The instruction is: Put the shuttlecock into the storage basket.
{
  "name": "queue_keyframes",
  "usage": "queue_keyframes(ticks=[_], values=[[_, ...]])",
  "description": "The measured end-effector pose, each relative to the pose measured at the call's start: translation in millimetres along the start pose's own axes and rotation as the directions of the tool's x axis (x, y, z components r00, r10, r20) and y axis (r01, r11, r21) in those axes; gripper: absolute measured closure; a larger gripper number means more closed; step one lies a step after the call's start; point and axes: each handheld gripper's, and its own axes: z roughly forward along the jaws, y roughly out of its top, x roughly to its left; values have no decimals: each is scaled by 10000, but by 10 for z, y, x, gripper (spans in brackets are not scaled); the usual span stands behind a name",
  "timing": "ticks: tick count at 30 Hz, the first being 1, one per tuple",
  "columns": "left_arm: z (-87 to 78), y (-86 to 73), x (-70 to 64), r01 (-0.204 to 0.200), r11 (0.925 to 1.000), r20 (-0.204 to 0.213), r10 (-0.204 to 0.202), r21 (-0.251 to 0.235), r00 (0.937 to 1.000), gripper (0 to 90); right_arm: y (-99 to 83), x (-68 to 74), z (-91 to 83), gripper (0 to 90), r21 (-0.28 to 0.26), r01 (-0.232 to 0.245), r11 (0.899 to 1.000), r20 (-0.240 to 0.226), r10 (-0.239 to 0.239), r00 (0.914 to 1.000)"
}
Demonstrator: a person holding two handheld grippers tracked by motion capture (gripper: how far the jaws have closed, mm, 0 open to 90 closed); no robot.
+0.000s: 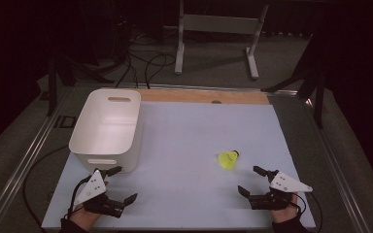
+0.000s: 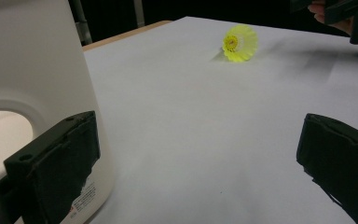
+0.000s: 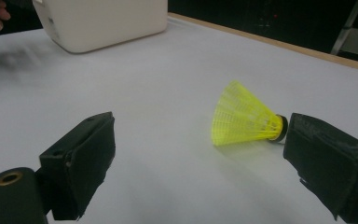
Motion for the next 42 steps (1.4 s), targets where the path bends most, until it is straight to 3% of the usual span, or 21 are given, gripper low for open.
queue_keyframes(ticks=[10,13,20,31,36,38,42], values=[[-6,13,-3,-15,10000,1,15,48,10000,0,21,20,-19,89,-101,97,9999,191,-95,9998],[-8,28,-9,-2,10000,184,2,12,9998,0,19,20,-19,90,-90,56,9999,184,-54,9998],[38,115,-50,102,9983,482,-130,570,9988,0,34,29,-28,90,-160,88,9998,244,-84,9997],[135,344,-152,-185,9938,637,115,1097,9979,0,47,34,-40,91,-209,68,9998,300,-62,9995],[212,526,-222,-541,9920,914,437,1145,9949,0,49,34,-40,91,-217,53,9998,285,-46,9996],[236,589,-207,-107,9926,1338,-57,1213,9910,0,50,33,-41,91,-232,19,9997,268,-12,9996],[280,693,-230,-256,9904,1372,68,1358,9905,0,51,30,-46,91,-282,3,9996,256,4,9997]])
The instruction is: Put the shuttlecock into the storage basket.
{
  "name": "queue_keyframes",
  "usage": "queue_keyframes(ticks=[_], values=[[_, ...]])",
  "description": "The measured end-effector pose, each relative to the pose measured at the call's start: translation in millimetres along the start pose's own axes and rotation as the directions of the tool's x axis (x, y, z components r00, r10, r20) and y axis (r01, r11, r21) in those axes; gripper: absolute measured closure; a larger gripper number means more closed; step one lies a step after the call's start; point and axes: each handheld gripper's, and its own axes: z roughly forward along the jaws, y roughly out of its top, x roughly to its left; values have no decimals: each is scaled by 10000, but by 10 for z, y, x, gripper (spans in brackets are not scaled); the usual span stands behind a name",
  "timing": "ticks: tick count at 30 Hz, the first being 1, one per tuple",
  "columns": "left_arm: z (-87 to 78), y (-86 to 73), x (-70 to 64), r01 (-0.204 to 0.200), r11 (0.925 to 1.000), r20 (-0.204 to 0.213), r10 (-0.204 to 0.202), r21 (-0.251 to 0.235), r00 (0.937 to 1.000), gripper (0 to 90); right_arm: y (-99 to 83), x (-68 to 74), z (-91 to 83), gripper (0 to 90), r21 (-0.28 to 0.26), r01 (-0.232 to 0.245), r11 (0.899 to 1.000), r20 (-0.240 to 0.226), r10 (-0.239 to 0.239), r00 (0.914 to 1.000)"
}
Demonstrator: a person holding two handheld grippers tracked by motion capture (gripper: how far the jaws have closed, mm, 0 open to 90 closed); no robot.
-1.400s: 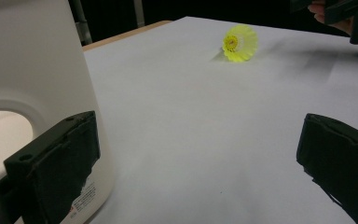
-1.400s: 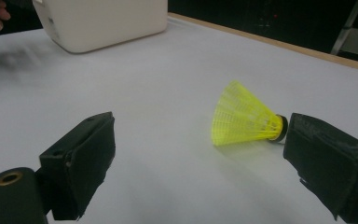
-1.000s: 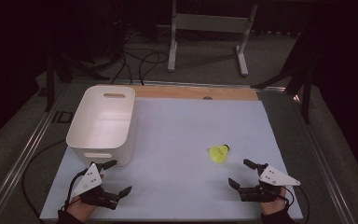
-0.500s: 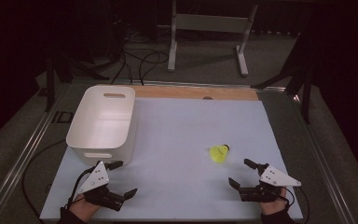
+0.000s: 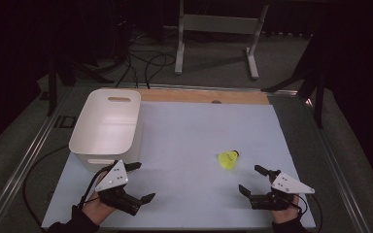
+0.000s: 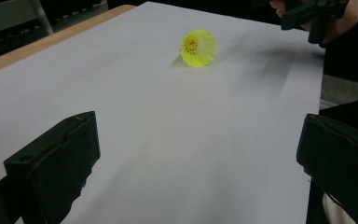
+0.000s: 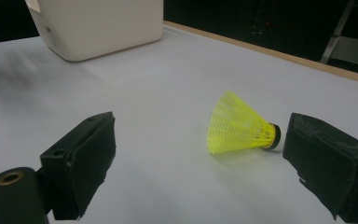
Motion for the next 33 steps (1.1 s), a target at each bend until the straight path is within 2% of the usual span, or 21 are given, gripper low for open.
queue_keyframes(ticks=[5,7,11,13,17,18,21,26,33], values=[[61,132,-20,61,9994,121,-65,348,9999,0,2,-1,0,91,-18,7,10000,3,-7,10000],[95,183,-28,5,9982,258,-21,599,9997,0,3,-1,-1,91,-15,5,10000,-13,-5,10000],[149,287,-41,-95,9970,401,64,769,9992,0,3,-6,-4,91,-28,7,10000,-11,-7,10000],[174,338,-50,-285,9952,311,257,933,9992,0,3,-8,-5,91,-32,-2,10000,-12,2,10000],[227,425,-90,-666,9935,157,655,927,9977,0,5,-6,-8,91,-45,-59,10000,-32,58,10000],[240,446,-94,-714,9934,315,688,893,9971,0,5,-7,-9,91,-45,-79,10000,-39,79,10000],[300,515,-105,-937,9900,405,899,1054,9951,0,7,-10,-12,91,-75,-60,10000,-41,60,10000],[393,609,-86,-940,9879,593,873,1234,9944,0,8,-9,-13,91,-100,-95,9999,-34,95,9999],[508,730,-68,-1120,9853,604,1049,1287,9926,0,11,-10,-16,91,-141,-93,9999,7,94,10000]])
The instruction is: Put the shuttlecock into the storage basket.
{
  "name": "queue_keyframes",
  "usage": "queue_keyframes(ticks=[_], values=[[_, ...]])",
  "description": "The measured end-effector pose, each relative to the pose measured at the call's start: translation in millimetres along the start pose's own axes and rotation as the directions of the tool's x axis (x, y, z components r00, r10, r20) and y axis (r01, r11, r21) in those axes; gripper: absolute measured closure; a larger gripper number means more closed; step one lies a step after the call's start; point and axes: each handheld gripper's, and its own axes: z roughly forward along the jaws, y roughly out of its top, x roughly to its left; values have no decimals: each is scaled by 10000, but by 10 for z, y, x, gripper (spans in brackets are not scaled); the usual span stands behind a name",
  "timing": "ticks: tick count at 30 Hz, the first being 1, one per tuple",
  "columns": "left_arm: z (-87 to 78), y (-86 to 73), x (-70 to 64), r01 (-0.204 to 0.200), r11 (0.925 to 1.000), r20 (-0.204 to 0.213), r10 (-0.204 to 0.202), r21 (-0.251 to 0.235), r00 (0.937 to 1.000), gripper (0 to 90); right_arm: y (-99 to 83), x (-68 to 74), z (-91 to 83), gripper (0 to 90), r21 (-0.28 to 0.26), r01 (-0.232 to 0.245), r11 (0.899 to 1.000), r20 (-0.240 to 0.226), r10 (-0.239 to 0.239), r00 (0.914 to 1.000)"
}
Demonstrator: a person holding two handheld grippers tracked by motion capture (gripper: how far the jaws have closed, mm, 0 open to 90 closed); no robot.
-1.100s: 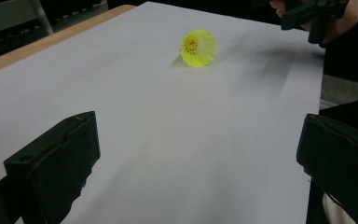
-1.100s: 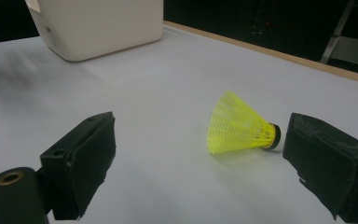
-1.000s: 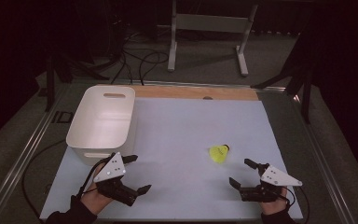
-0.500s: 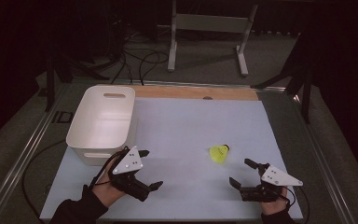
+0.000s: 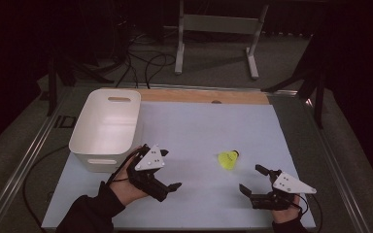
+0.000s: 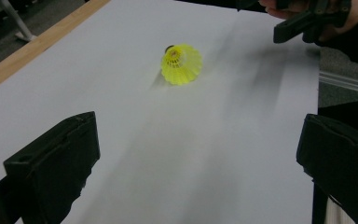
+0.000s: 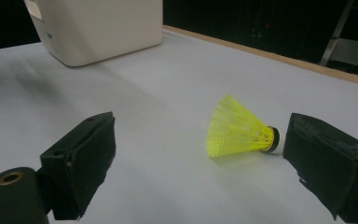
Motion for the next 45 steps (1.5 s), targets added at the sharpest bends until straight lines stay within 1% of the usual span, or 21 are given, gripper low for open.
queue_keyframes(ticks=[6,9,11,13,16,17,19,20,25,26,28,29,31,32,34,36,37,38,40,41,45], values=[[91,104,59,-27,10000,51,27,61,10000,0,2,-1,-3,91,-37,2,10000,22,-2,10000],[157,153,77,9,9999,155,-11,145,9999,0,2,-2,-3,91,-34,-21,10000,7,21,10000],[213,189,87,48,9995,267,-56,303,9996,0,4,1,-2,91,-28,-27,10000,-4,27,10000],[239,205,87,14,9995,197,-20,312,9998,0,5,1,-2,91,-44,-5,10000,-5,5,10000],[333,268,109,-75,9991,304,62,418,9995,0,5,-3,-5,91,-63,14,10000,1,-14,10000],[359,282,110,-77,9992,240,67,388,9997,0,5,-3,-5,91,-62,-2,10000,2,2,10000],[382,298,118,-108,9992,280,98,379,9996,0,5,-3,-5,91,-67,-1,10000,-7,1,10000],[444,340,128,-152,9994,250,144,323,9996,0,5,-3,-4,91,-71,-9,10000,-12,9,10000],[560,421,164,-199,9992,235,191,353,9995,0,5,-7,-5,91,-63,-9,10000,-20,9,10000],[582,433,171,-175,9993,287,166,322,9995,0,5,-7,-6,91,-62,-24,10000,-28,24,10000],[622,456,181,-191,9992,229,183,346,9996,0,5,-6,-7,91,-47,-47,10000,-27,47,10000],[647,465,188,-169,9993,310,159,339,9994,0,4,-6,-6,91,-54,-58,10000,-33,57,10000],[696,482,200,-205,9990,264,195,386,9995,0,3,-6,-2,91,-77,-41,10000,-33,40,10000],[725,486,208,-150,9992,345,137,372,9993,0,3,-6,-2,91,-64,-45,10000,-33,45,10000],[777,495,222,-122,9992,320,110,388,9994,0,4,-6,-1,91,-68,-38,10000,-49,38,10000],[821,504,235,-61,9989,328,45,474,9995,0,4,-7,-1,91,-68,-35,10000,-40,35,10000],[849,509,245,9,9985,409,-31,546,9992,0,4,-7,0,91,-78,-40,10000,-49,39,10000],[883,518,252,38,9981,292,-55,610,9996,0,3,-7,0,91,-80,-45,10000,-50,44,10000],[939,530,271,137,9977,373,-162,670,9992,0,2,-9,4,91,-86,-62,9999,-58,61,10000],[966,536,280,109,9975,334,-133,705,9994,0,1,-8,6,91,-80,-54,10000,-64,53,10000],[1075,553,311,69,9966,431,-105,818,9990,0,4,-5,5,91,-67,-40,10000,-80,39,10000]])
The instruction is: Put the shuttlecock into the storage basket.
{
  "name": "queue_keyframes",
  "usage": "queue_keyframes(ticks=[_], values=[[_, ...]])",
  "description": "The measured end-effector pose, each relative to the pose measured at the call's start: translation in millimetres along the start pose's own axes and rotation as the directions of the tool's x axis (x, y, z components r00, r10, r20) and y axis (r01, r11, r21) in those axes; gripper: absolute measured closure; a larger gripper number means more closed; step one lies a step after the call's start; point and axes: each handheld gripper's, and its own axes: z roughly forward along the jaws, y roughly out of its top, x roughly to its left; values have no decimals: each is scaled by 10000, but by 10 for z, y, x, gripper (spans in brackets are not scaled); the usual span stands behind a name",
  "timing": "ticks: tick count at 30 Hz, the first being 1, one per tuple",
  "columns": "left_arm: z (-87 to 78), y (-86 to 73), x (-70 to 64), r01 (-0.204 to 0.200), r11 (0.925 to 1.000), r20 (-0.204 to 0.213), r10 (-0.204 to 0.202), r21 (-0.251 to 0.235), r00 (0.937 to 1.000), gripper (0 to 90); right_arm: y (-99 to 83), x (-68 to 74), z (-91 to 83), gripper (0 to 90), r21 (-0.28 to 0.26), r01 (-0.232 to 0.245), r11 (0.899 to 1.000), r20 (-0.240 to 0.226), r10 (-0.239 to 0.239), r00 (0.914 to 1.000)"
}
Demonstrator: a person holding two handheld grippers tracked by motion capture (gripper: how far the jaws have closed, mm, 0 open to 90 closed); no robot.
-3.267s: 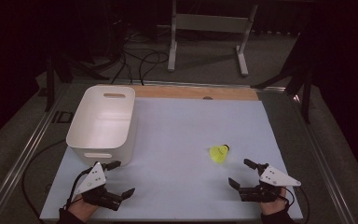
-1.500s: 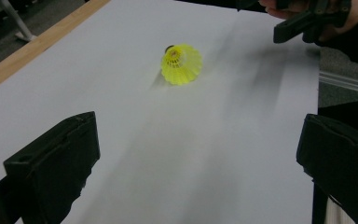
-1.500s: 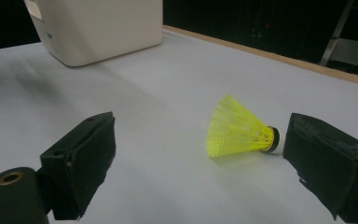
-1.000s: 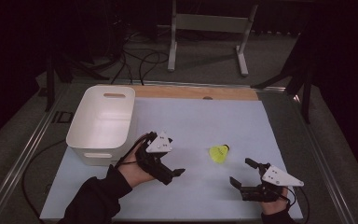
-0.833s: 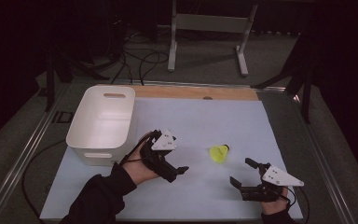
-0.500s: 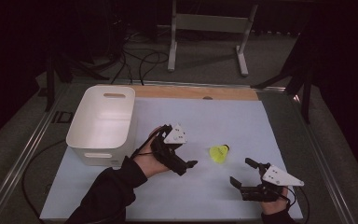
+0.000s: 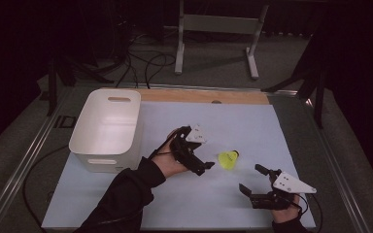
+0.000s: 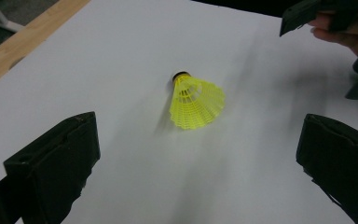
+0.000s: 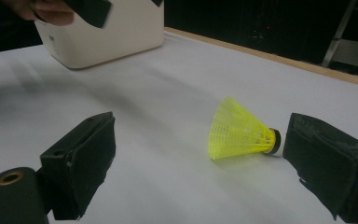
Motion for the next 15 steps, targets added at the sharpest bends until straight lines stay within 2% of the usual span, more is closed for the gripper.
queue_keyframes(ticks=[4,11,15], values=[[123,20,25,19,10000,-1,-19,18,10000,4,-1,-2,1,91,-3,11,10000,11,-11,10000],[318,29,57,-235,9994,273,228,266,9994,24,-1,-3,1,91,-25,-2,10000,-46,2,10000],[439,11,78,-171,9989,418,153,427,9990,26,1,0,-1,91,-2,18,10000,-38,-18,10000]])
